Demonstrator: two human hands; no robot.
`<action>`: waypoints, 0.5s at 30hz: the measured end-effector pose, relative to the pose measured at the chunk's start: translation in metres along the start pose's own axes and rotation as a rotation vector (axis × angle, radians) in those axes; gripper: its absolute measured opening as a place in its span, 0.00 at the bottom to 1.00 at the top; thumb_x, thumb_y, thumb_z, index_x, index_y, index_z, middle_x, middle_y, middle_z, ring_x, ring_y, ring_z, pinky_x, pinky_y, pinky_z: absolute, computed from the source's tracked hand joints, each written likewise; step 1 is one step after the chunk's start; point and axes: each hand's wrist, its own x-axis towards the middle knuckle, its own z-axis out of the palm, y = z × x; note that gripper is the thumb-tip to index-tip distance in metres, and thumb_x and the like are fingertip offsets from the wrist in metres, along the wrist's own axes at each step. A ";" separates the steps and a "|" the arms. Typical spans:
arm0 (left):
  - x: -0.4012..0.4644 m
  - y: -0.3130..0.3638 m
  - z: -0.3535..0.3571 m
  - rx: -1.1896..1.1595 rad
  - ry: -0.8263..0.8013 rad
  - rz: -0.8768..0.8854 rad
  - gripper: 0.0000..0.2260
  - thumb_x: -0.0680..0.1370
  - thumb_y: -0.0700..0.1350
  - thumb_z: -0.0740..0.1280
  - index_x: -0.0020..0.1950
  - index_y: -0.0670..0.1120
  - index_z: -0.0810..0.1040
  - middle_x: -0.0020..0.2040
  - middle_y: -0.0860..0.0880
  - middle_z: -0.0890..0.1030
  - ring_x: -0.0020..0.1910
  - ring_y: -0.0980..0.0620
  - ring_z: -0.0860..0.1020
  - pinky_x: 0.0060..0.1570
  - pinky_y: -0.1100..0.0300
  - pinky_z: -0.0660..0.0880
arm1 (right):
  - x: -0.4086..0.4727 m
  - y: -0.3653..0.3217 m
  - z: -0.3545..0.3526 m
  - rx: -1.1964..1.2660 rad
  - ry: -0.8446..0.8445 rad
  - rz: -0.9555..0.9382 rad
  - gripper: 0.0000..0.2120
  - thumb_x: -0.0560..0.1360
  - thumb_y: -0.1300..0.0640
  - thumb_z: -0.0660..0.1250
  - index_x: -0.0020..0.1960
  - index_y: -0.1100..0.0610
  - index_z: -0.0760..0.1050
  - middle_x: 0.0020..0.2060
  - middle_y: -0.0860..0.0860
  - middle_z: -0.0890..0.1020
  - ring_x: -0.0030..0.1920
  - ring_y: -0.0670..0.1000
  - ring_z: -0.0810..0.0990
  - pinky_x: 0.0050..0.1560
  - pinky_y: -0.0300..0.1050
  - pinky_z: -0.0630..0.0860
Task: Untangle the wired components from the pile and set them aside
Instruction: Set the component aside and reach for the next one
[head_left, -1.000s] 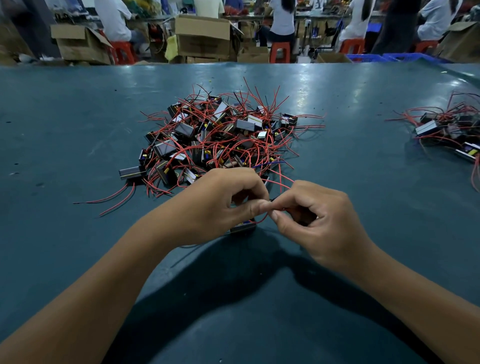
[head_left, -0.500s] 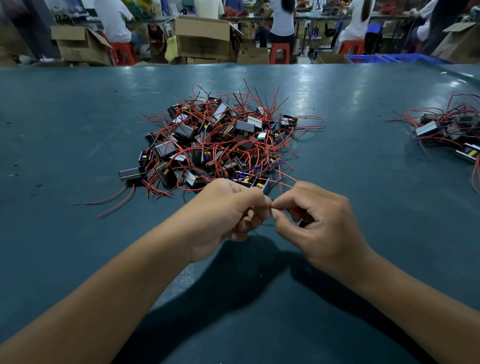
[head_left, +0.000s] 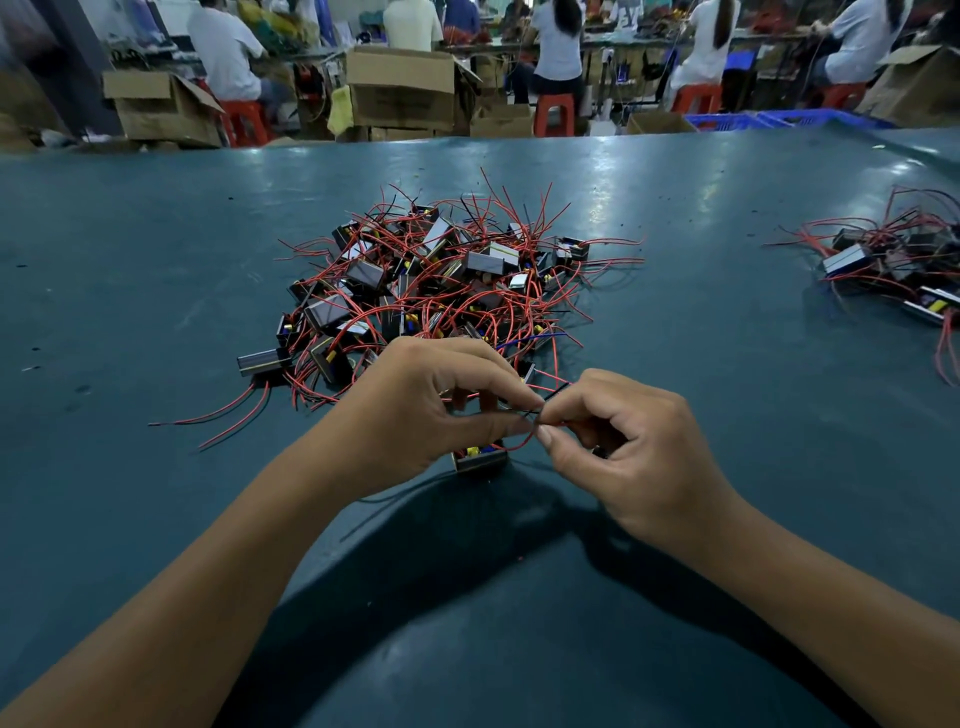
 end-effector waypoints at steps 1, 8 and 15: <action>0.000 0.000 0.000 -0.005 0.001 0.002 0.08 0.71 0.42 0.76 0.49 0.42 0.87 0.45 0.50 0.84 0.44 0.54 0.82 0.46 0.62 0.77 | 0.000 0.000 0.000 0.009 -0.002 0.004 0.04 0.72 0.66 0.72 0.42 0.58 0.80 0.33 0.38 0.71 0.34 0.41 0.72 0.38 0.28 0.64; 0.000 -0.001 0.004 0.027 0.023 0.063 0.06 0.72 0.40 0.76 0.47 0.40 0.86 0.43 0.47 0.85 0.43 0.51 0.83 0.45 0.53 0.79 | 0.000 0.002 0.001 0.060 -0.001 0.028 0.03 0.72 0.65 0.71 0.42 0.58 0.81 0.33 0.39 0.73 0.33 0.42 0.72 0.38 0.28 0.64; 0.001 -0.002 0.005 0.158 0.018 0.149 0.04 0.75 0.40 0.73 0.47 0.40 0.85 0.45 0.46 0.81 0.43 0.51 0.80 0.45 0.56 0.77 | -0.001 0.000 0.001 0.061 -0.004 0.018 0.03 0.72 0.65 0.70 0.42 0.58 0.80 0.34 0.37 0.73 0.34 0.41 0.73 0.38 0.27 0.64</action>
